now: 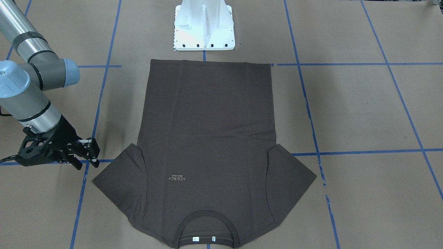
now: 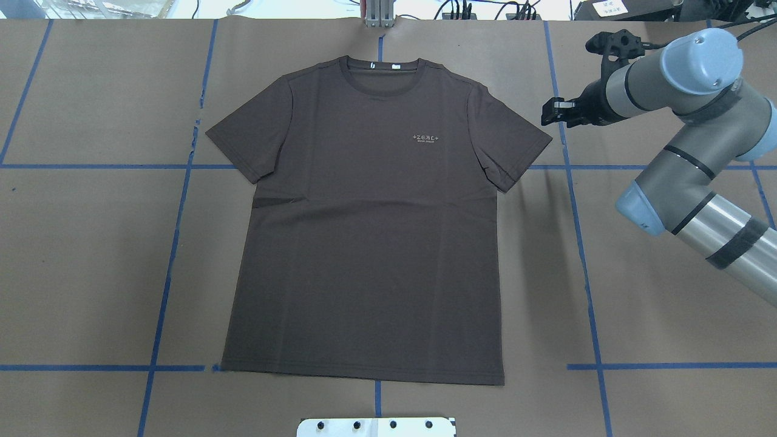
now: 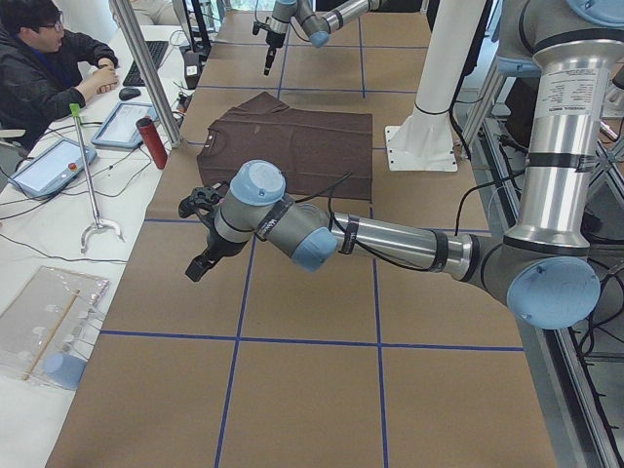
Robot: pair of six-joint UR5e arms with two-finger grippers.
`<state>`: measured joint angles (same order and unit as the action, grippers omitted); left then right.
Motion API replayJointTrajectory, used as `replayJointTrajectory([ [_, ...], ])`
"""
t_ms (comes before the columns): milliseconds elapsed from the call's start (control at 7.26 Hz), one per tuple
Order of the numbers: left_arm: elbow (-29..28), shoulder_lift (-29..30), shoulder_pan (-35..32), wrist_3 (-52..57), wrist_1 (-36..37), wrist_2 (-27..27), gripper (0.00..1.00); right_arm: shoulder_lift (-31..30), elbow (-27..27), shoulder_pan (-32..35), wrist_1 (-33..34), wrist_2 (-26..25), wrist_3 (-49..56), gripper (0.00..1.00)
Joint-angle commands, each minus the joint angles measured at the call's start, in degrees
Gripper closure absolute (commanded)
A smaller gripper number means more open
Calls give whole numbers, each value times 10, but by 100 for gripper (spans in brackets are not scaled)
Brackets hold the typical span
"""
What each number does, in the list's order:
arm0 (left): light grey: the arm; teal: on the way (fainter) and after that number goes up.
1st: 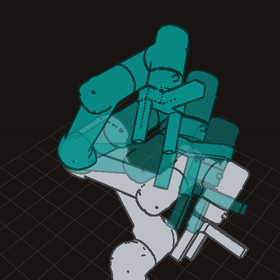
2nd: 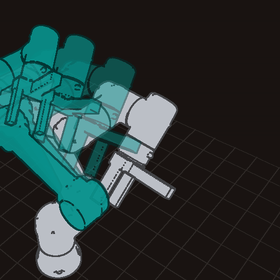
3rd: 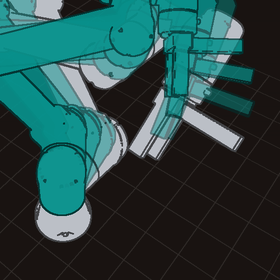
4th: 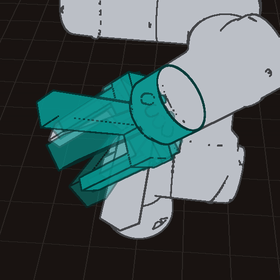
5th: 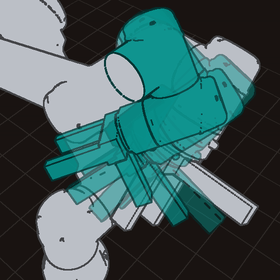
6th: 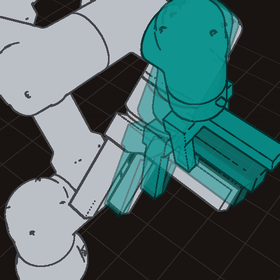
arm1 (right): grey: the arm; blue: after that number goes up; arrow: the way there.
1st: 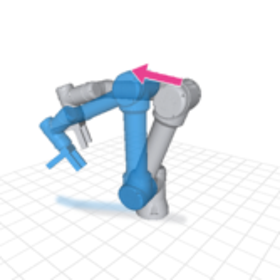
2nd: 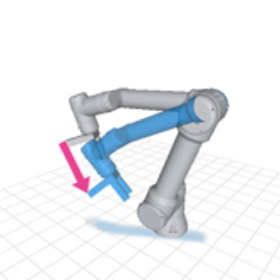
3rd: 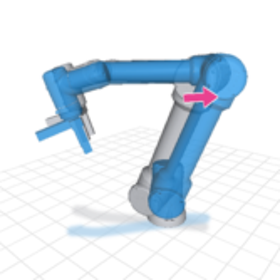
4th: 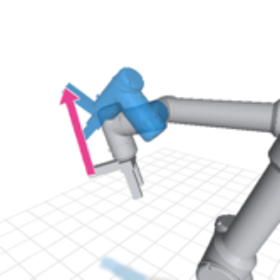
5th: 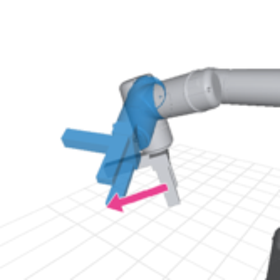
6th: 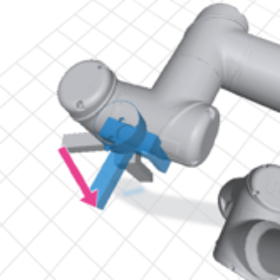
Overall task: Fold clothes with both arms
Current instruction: 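Move the right gripper to the sleeve nearest it and grasp it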
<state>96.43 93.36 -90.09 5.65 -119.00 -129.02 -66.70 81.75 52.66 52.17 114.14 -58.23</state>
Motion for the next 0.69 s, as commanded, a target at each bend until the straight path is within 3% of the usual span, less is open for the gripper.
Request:
replayJointTrajectory([
  [0, -1, 1, 0, 1, 0, 0, 0, 34, -63, -5, -3, -19, 4, 46],
  [551, -1, 0, 0, 0, -10, 1, 0, 39, -88, -16, -3, -38, 5, 47],
])
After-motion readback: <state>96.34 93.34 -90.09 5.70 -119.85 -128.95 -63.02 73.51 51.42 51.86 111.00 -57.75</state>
